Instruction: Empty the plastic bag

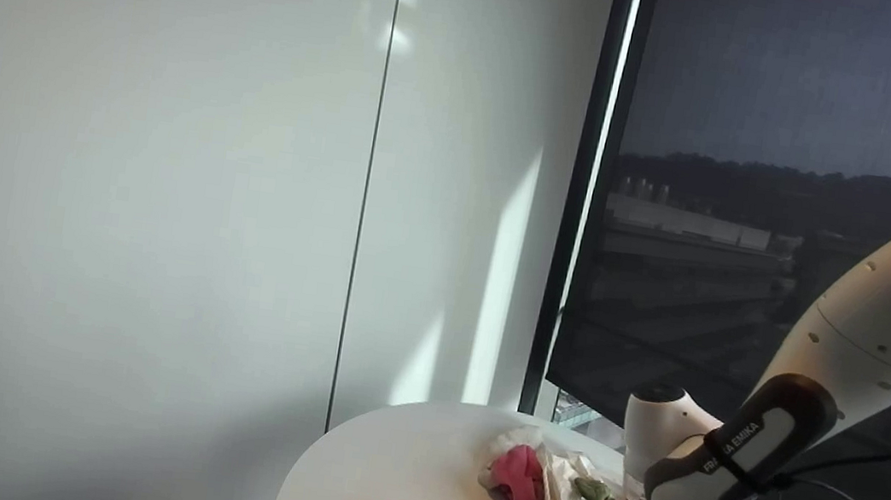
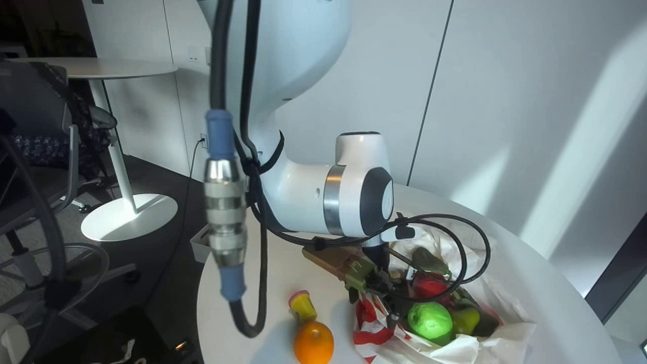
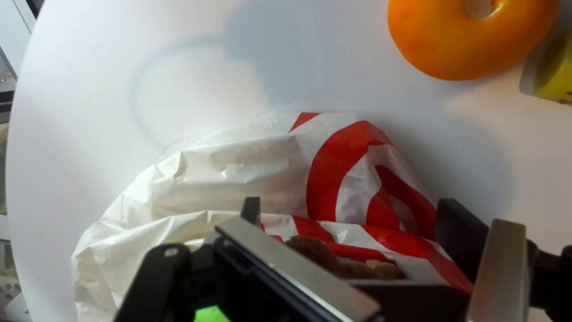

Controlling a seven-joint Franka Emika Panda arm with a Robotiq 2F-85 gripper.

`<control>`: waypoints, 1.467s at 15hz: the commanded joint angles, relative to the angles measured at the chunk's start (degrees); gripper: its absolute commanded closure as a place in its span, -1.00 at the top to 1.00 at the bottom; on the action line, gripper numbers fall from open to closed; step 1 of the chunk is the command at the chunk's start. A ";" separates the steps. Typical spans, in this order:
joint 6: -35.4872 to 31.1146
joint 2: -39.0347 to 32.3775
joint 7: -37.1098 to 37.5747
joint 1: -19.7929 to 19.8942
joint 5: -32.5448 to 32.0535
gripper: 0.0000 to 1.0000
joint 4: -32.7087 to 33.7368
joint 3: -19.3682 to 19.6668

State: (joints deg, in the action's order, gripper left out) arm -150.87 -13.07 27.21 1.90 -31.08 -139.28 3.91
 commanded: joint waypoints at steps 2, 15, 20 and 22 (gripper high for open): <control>-2.31 -5.16 11.35 -6.19 -11.03 1.00 6.59 6.78; 1.32 -6.18 21.56 -8.84 -16.74 -0.69 7.85 9.91; 3.33 0.34 28.81 -8.40 -21.82 -0.66 5.00 9.94; 3.02 5.26 33.17 -7.69 -25.36 -0.65 2.54 9.40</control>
State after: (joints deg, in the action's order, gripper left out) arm -148.60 -16.06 54.00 -5.84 -51.24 -132.35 13.14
